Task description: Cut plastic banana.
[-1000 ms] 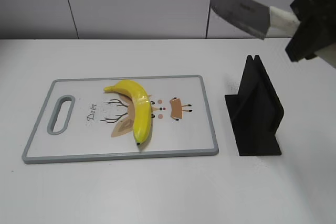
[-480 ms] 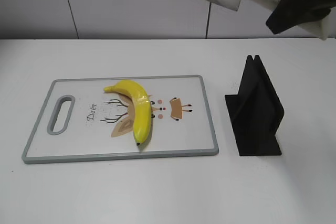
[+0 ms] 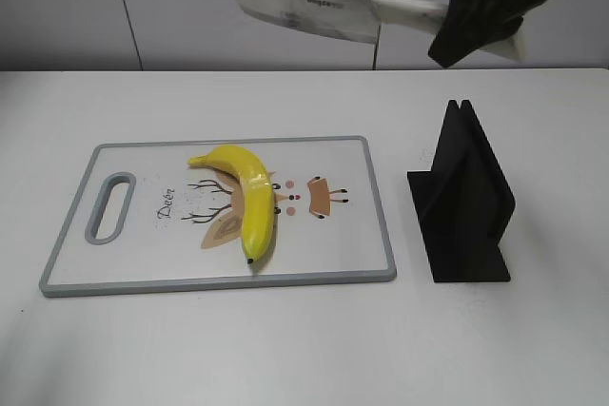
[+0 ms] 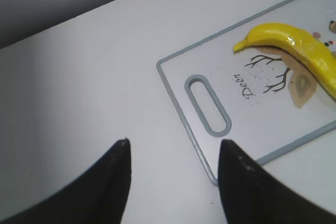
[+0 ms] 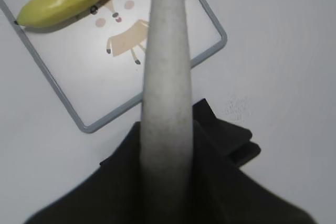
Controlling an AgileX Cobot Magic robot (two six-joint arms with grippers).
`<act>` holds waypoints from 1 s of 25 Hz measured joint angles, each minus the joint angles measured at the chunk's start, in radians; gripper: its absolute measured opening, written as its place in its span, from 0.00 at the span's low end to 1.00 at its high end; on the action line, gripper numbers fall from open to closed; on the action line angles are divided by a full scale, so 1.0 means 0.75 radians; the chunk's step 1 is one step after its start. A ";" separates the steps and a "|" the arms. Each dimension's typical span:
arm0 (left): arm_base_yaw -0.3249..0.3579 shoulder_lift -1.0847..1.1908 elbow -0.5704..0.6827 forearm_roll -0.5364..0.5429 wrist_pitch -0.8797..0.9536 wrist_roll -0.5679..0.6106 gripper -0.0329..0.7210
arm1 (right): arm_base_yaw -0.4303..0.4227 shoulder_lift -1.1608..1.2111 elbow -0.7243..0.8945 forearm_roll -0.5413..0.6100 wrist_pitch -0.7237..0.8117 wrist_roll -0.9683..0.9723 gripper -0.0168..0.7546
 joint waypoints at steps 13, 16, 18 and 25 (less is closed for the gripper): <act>-0.337 0.645 -0.511 -0.066 0.062 0.593 0.71 | 0.000 0.219 -0.163 0.046 0.049 -0.432 0.24; -0.447 0.780 -0.633 0.008 0.093 0.632 0.71 | 0.000 0.237 -0.163 0.082 0.067 -0.544 0.24; -0.496 0.867 -0.709 0.032 0.119 0.665 0.71 | 0.000 0.240 -0.163 0.133 0.084 -0.643 0.24; -0.586 1.123 -0.881 0.053 0.152 0.726 0.71 | 0.000 0.241 -0.165 0.225 0.096 -0.766 0.24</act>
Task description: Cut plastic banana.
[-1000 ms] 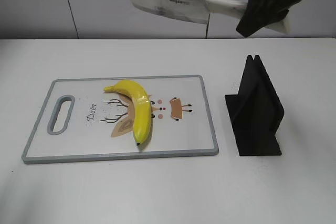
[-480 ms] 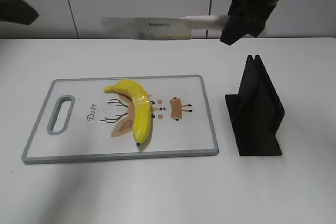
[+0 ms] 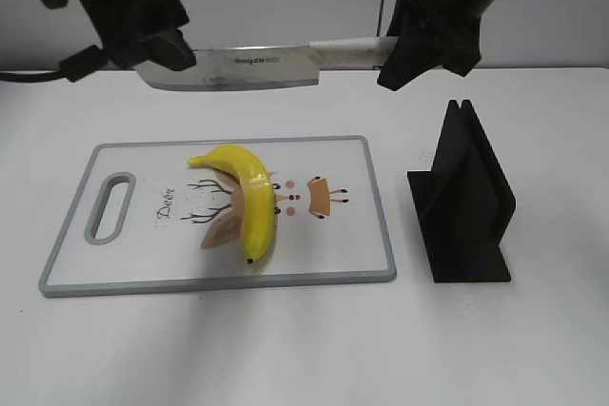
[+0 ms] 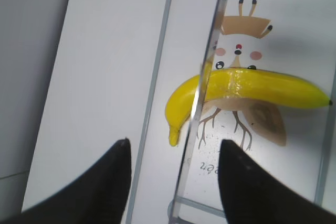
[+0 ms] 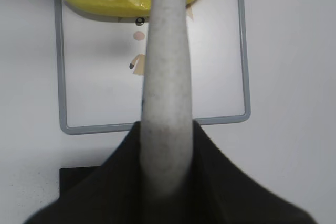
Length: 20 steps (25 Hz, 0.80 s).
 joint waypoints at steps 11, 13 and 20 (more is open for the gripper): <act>-0.008 0.099 -0.028 0.015 0.026 0.014 0.13 | 0.000 0.000 0.000 0.028 -0.002 -0.007 0.24; -0.009 0.099 -0.028 0.018 0.040 0.022 0.06 | 0.000 0.000 0.000 0.028 -0.012 -0.022 0.24; -0.009 0.173 -0.028 0.033 0.039 0.033 0.03 | 0.000 0.092 -0.004 0.022 -0.020 -0.028 0.24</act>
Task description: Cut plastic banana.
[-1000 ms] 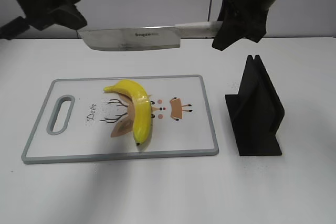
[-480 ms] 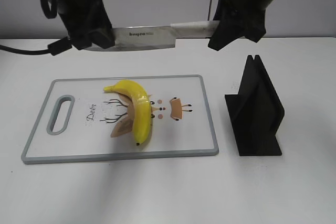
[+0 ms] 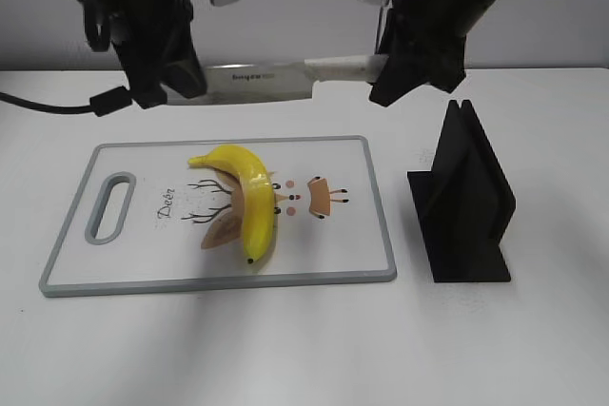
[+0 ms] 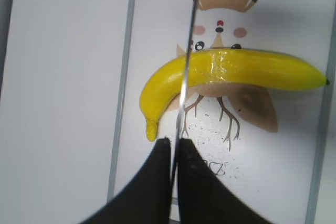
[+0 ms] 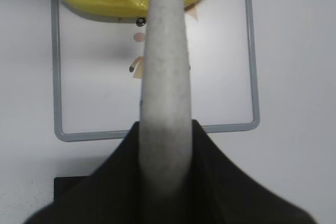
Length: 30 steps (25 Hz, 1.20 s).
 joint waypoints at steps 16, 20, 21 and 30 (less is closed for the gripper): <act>-0.014 0.461 -0.060 0.020 -0.024 -0.320 0.06 | 0.003 0.376 -0.017 -0.130 -0.026 0.316 0.30; -0.015 0.444 -0.059 0.034 -0.019 -0.331 0.06 | 0.005 0.362 -0.018 -0.132 -0.025 0.323 0.30; -0.016 0.432 -0.056 0.041 -0.021 -0.334 0.06 | 0.006 0.352 -0.018 -0.136 -0.029 0.328 0.30; -0.028 0.183 -0.027 0.163 0.032 -0.354 0.06 | 0.029 0.112 -0.001 -0.125 -0.014 0.362 0.30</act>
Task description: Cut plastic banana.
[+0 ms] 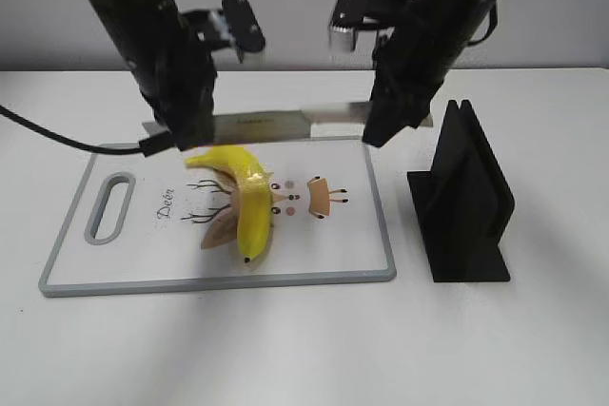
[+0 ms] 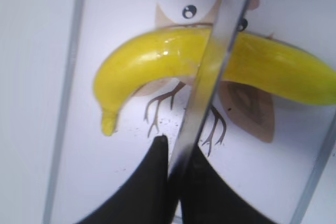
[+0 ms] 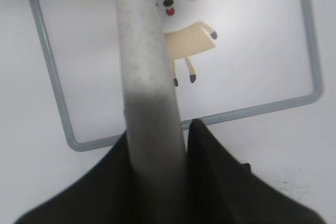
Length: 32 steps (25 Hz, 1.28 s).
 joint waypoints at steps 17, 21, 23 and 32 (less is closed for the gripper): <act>-0.003 -0.309 0.011 -0.034 0.079 -0.004 0.07 | 0.007 -0.244 -0.007 0.047 0.036 -0.009 0.30; 0.010 -0.312 0.011 -0.010 0.065 -0.047 0.38 | 0.003 -0.244 -0.005 0.032 0.070 0.001 0.27; 0.022 -0.315 0.012 0.019 0.072 -0.066 0.68 | -0.006 -0.244 -0.004 0.003 0.074 0.012 0.24; 0.024 -0.366 0.013 0.364 0.068 -0.506 0.85 | -0.018 -0.249 -0.004 -0.070 0.072 0.115 0.24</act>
